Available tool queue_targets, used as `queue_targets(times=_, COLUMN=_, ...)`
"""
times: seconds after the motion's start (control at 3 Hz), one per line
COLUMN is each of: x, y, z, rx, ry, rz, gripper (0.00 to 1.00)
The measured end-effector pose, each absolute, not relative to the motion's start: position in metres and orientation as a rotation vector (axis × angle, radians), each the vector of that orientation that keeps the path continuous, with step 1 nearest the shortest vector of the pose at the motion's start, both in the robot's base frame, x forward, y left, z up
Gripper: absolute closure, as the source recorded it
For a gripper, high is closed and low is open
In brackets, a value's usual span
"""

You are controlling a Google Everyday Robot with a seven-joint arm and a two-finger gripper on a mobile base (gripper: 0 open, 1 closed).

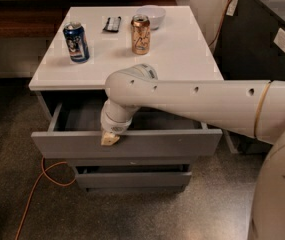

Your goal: Open top drawer

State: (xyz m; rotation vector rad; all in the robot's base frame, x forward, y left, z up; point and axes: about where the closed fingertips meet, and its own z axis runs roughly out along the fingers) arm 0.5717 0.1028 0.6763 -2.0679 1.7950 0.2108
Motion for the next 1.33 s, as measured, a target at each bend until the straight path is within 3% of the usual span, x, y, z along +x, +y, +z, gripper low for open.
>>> queue_targets(times=0.33, x=0.572, y=0.102, z=0.676, rx=-2.068, ry=1.795, rz=0.211, gripper=1.00)
queue_targets(times=1.33, x=0.554, y=0.109, z=0.700, rx=-2.058, ry=1.746, rz=0.328, gripper=0.33)
